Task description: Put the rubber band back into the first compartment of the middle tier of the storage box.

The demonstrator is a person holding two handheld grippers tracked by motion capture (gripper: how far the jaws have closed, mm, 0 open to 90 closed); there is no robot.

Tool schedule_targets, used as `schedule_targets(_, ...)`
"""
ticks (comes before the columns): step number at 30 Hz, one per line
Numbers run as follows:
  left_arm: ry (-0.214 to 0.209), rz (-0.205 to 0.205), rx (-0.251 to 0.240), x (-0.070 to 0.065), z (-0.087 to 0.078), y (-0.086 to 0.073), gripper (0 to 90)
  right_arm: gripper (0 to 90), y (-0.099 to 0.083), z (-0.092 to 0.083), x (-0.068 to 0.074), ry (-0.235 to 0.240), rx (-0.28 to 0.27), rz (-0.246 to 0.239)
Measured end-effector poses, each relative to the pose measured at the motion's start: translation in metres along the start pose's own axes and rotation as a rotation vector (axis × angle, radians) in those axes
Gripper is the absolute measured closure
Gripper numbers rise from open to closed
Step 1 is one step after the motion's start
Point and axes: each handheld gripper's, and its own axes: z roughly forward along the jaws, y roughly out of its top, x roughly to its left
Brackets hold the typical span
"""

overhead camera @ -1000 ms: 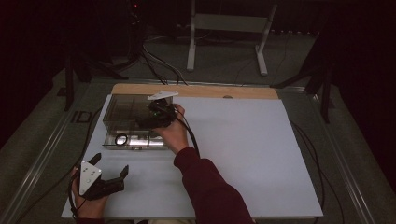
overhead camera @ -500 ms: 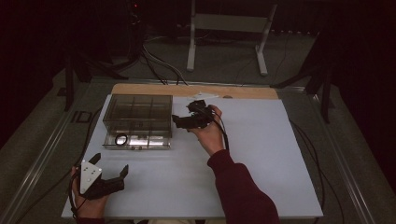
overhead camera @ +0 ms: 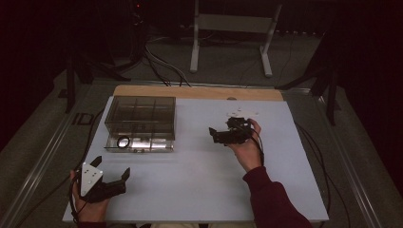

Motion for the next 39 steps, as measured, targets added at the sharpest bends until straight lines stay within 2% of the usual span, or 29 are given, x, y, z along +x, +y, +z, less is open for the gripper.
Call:
schedule_targets(7, 0.009, 0.005, 0.014, 0.000, 0.001, 0.000, 0.4, 0.7, -0.026, -0.031, -0.021, -0.071, -0.021, -0.007)
schedule_targets(10, 0.005, 0.005, 0.019, 0.000, 0.002, 0.000, 0.4, 0.7, -0.034, -0.039, -0.025, -0.075, -0.028, 0.002)
schedule_targets(12, 0.001, 0.004, 0.028, 0.000, 0.003, 0.000, 0.3, 0.7, -0.045, -0.049, -0.028, -0.094, -0.040, 0.001)
schedule_targets(16, -0.001, 0.005, 0.025, 0.001, 0.003, 0.001, 0.4, 0.7, -0.055, -0.057, -0.029, -0.090, -0.050, 0.000)
schedule_targets(17, -0.001, 0.003, 0.021, 0.001, 0.003, 0.001, 0.4, 0.3, -0.059, -0.059, -0.029, -0.079, -0.040, -0.009)
schedule_targets(19, -0.002, 0.001, 0.021, 0.002, 0.003, 0.002, 0.3, 0.2, -0.070, -0.066, -0.028, -0.094, -0.059, -0.045)
schedule_targets(23, -0.010, -0.012, 0.007, 0.004, 0.003, 0.003, 0.3, 0.1, -0.087, -0.074, -0.030, -0.130, -0.056, -0.070)
schedule_targets(26, -0.016, -0.022, -0.002, 0.005, 0.002, 0.003, 0.4, 0.1, -0.098, -0.082, -0.033, -0.137, -0.085, -0.056)
schedule_targets(33, -0.026, -0.030, -0.011, 0.006, 0.003, 0.004, 0.3, 0.1, -0.120, -0.097, -0.037, -0.112, -0.150, -0.026)
schedule_targets(39, -0.042, -0.025, -0.018, 0.005, 0.003, 0.003, 0.4, 0.1, -0.130, -0.103, -0.040, -0.105, -0.197, 0.001)
